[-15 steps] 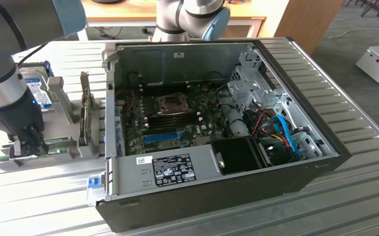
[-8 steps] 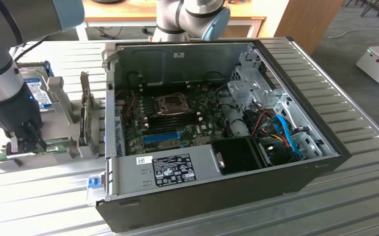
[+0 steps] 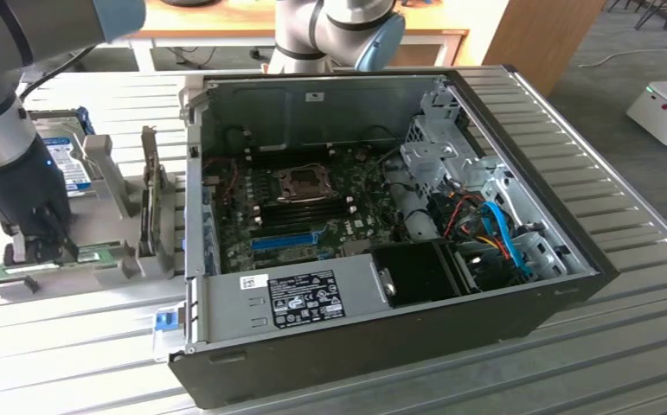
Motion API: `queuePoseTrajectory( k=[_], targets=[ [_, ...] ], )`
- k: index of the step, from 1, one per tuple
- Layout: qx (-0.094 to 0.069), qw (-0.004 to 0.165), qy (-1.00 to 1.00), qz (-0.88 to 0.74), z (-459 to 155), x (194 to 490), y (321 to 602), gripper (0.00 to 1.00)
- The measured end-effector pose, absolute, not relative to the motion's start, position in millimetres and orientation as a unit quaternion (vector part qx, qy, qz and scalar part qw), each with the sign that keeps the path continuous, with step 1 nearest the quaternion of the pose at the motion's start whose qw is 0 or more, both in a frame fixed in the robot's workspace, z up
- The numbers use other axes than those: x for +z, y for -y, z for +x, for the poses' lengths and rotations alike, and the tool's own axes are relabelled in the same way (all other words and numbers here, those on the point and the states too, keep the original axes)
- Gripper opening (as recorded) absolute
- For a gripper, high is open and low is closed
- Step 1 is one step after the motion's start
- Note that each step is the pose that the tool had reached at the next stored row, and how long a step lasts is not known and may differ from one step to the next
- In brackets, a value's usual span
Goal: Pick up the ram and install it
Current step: 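Pick up the ram and move it above insertion slot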
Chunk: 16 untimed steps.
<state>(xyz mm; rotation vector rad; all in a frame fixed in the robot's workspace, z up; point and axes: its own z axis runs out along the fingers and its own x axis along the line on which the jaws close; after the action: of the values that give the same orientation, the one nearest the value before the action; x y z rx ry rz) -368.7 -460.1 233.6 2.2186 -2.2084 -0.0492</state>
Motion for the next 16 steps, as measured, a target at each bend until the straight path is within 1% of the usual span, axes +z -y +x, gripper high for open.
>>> queuePoseTrajectory(
  k=[16],
  targets=[
    [-0.016, 0.005, 0.705, 0.709, -368.6, 266.0, 460.1, 0.12]
  ],
)
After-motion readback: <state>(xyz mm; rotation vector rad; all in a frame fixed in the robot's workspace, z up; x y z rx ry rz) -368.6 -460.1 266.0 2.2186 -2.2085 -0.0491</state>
